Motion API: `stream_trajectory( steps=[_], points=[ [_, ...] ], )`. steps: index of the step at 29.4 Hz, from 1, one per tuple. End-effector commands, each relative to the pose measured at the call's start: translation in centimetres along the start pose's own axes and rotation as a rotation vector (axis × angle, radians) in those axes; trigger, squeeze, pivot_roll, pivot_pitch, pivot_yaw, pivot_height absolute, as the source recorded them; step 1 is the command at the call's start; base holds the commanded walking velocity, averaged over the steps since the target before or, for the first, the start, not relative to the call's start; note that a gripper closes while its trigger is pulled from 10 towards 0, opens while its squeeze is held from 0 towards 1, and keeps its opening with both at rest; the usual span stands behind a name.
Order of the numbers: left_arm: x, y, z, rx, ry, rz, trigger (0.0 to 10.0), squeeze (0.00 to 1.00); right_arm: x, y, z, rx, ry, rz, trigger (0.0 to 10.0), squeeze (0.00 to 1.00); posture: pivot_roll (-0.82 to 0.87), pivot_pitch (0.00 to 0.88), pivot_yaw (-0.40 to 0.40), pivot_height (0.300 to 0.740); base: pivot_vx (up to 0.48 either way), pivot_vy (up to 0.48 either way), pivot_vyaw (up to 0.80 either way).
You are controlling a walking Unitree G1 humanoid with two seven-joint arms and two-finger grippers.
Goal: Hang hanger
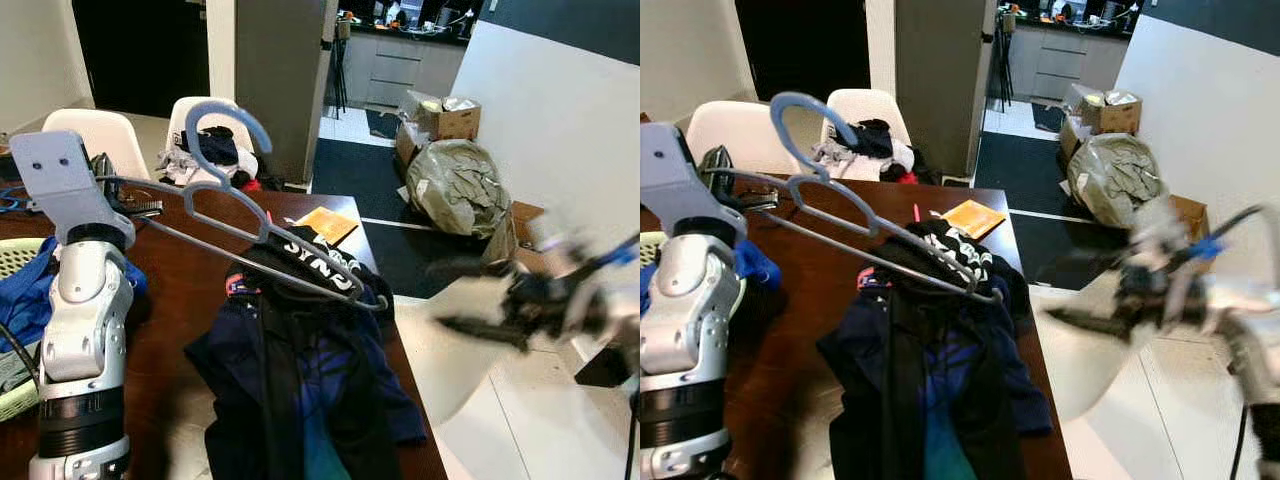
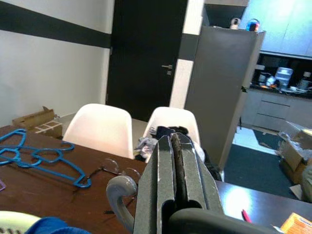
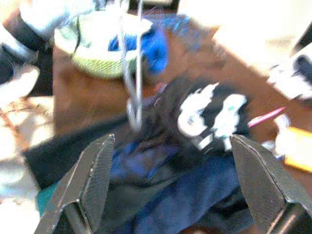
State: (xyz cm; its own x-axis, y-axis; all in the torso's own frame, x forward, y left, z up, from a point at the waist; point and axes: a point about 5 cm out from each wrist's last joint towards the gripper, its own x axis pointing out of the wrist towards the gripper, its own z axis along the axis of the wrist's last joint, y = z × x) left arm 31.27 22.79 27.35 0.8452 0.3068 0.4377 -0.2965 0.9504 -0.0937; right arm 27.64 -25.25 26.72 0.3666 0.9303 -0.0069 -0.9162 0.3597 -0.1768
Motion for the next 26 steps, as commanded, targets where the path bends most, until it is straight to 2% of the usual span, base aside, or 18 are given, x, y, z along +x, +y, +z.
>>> stream_trajectory(
  steps=[1, 2, 4, 6, 7, 8, 9, 10, 11, 13, 18, 22, 26],
  points=[
    [0.1, -0.7, 0.1, 0.001, 0.0, -0.031, 10.0, 0.0, 0.0, -0.4, 1.7, 0.001, -0.125, -0.033, 10.0, 0.0, 0.1, 0.0, -0.074, 0.74, 0.0, 0.0, 0.0],
    [0.1, -0.7, 0.1, 0.001, 0.0, -0.031, 10.0, 0.0, 0.0, -0.4, 1.7, 0.001, -0.125, -0.033, 10.0, 0.0, 0.1, 0.0, -0.074, 0.74, 0.0, 0.0, 0.0],
    [-0.1, -1.3, -0.1, -0.002, 0.005, -0.049, 10.0, 0.0, 1.7, 0.2, 4.0, -0.009, -0.25, 0.019, 10.0, 0.0, 0.09, 0.0, -0.072, 0.74, 0.0, 0.0, 0.0],
    [-0.1, -1.3, -0.1, -0.002, 0.005, -0.049, 10.0, 0.0, 1.7, 0.2, 4.0, -0.009, -0.25, 0.019, 10.0, 0.0, 0.09, 0.0, -0.072, 0.74, 0.0, 0.0, 0.0],
    [-0.2, -1.6, -0.2, -0.004, 0.009, -0.057, 10.0, 0.0, 3.2, 1.0, 4.1, -0.012, -0.238, 0.061, 10.0, 0.0, 0.09, 0.0, -0.071, 0.74, 0.0, 0.0, 0.0],
    [-0.2, -1.6, -0.2, -0.004, 0.009, -0.057, 10.0, 0.0, 3.2, 1.0, 4.1, -0.012, -0.238, 0.061, 10.0, 0.0, 0.09, 0.0, -0.071, 0.74, 0.0, 0.0, 0.0],
    [-0.2, -1.8, -0.3, -0.008, 0.012, -0.064, 10.0, 0.0, 5.7, 2.0, 3.4, -0.001, -0.163, 0.1, 10.0, 0.0, 0.09, 0.0, -0.07, 0.74, 0.0, 0.0, 0.0],
    [-0.2, -1.8, -0.3, -0.008, 0.012, -0.064, 10.0, 0.0, 5.7, 2.0, 3.4, -0.001, -0.163, 0.1, 10.0, 0.0, 0.09, 0.0, -0.07, 0.74, 0.0, 0.0, 0.0],
    [-0.2, -2.2, -0.4, -0.013, 0.014, -0.073, 10.0, 0.0, 9.6, 4.0, 1.7, 0.008, -0.02, 0.152, 10.0, 0.0, 0.09, 0.0, -0.068, 0.74, 0.0, 0.0, 0.0],
    [-0.2, -2.3, -0.3, -0.013, 0.012, -0.078, 10.0, 0.0, 11.0, 4.7, 0.9, 0.008, 0.054, 0.155, 10.0, 0.0, 0.09, 0.0, -0.066, 0.74, 0.0, 0.0, 0.0],
    [-0.1, -2.3, -0.2, -0.01, 0.008, -0.082, 10.0, 0.0, 12.1, 4.4, 0.4, 0.027, 0.117, 0.094, 10.0, 0.0, 0.09, 0.0, -0.065, 0.74, 0.0, 0.0, 0.0],
    [0.0, -2.4, -0.3, -0.01, 0.008, -0.084, 10.0, 0.0, 12.7, 4.7, 0.5, 0.058, 0.117, 0.074, 10.0, 0.0, 0.08, 0.0, -0.063, 0.74, 0.0, 0.0, 0.0],
    [-0.2, -2.7, -0.5, 0.001, 0.014, -0.097, 10.0, 0.0, 13.3, 4.3, 0.9, 0.087, 0.104, 0.0, 10.0, 0.0, 0.08, 0.0, -0.061, 0.74, 0.0, 0.0, 0.0]
  ],
)
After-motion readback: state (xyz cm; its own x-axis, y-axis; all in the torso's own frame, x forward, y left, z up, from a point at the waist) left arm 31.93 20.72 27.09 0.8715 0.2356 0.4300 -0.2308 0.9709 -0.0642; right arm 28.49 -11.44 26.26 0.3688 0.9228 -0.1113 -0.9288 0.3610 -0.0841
